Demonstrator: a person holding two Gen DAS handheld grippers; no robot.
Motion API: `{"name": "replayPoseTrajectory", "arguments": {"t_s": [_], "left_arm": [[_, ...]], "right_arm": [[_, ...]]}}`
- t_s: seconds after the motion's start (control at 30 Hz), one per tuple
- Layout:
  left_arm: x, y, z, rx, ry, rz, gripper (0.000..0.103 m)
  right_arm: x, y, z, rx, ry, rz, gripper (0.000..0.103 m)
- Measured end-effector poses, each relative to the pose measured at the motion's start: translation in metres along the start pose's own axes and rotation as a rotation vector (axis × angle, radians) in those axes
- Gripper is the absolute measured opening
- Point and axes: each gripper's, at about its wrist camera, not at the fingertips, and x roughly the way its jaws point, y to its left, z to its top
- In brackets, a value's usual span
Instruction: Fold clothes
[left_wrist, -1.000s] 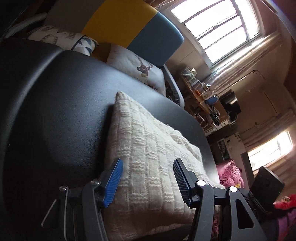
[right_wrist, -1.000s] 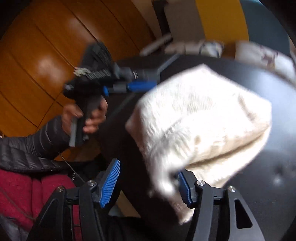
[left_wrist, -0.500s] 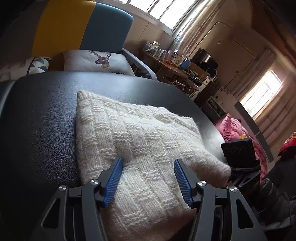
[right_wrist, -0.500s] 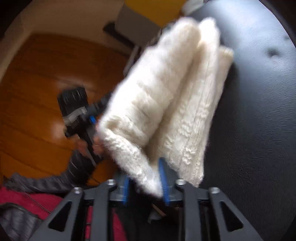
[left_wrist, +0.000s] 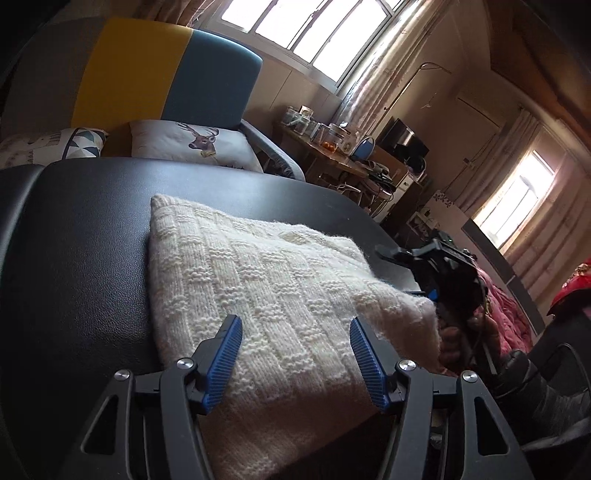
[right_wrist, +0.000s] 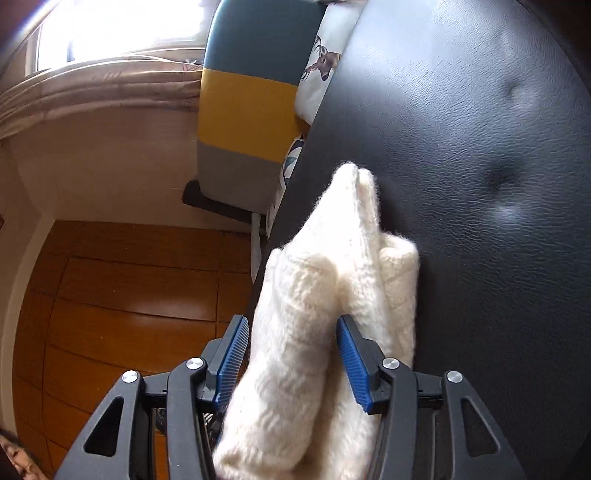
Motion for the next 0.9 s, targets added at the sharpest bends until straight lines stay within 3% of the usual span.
{"name": "replayPoseTrajectory", "arguments": {"t_s": [0.07, 0.1, 0.17, 0.3, 0.37, 0.43, 0.47, 0.5, 0.63, 0.7, 0.77, 0.83, 0.9], "left_arm": [[-0.001, -0.001, -0.003, 0.010, 0.002, -0.009, 0.062], [0.000, -0.001, -0.004, 0.016, 0.003, -0.014, 0.062], [0.000, -0.002, -0.006, 0.032, 0.013, -0.026, 0.062], [0.004, -0.004, -0.010, 0.084, 0.060, -0.064, 0.068], [0.009, -0.010, -0.013, 0.144, 0.105, -0.087, 0.072], [0.015, -0.017, -0.017, 0.213, 0.155, -0.111, 0.072], [0.017, -0.022, -0.019, 0.254, 0.177, -0.110, 0.072], [0.019, -0.027, -0.022, 0.299, 0.197, -0.100, 0.072], [0.019, -0.042, -0.024, 0.410, 0.258, -0.075, 0.072], [0.012, -0.035, -0.009, 0.301, 0.261, -0.162, 0.072], [0.007, -0.028, 0.008, 0.193, 0.233, -0.233, 0.072], [0.006, -0.024, 0.023, 0.144, 0.189, -0.238, 0.072], [0.015, -0.025, 0.036, 0.131, 0.169, -0.219, 0.072]], "right_arm": [[0.012, 0.010, 0.000, -0.086, 0.027, -0.081, 0.048], [0.017, 0.018, -0.002, -0.152, 0.039, -0.139, 0.036], [0.023, 0.045, -0.009, -0.312, 0.048, -0.271, 0.021], [0.024, 0.113, -0.017, -0.642, 0.026, -0.510, 0.014], [0.027, 0.133, -0.015, -0.817, -0.011, -0.686, 0.014], [0.043, 0.116, -0.008, -0.878, 0.019, -0.887, 0.013], [0.047, 0.093, -0.001, -0.831, 0.068, -0.898, 0.011], [0.046, 0.075, 0.004, -0.786, 0.093, -0.887, 0.011], [0.020, 0.045, 0.012, -0.640, 0.052, -0.736, 0.012], [0.011, 0.041, 0.014, -0.601, 0.029, -0.674, 0.018], [-0.005, 0.042, 0.021, -0.526, -0.001, -0.550, 0.022], [-0.029, 0.047, 0.021, -0.475, -0.031, -0.402, 0.022], [-0.046, 0.053, 0.015, -0.452, 0.006, -0.272, 0.030]]}}
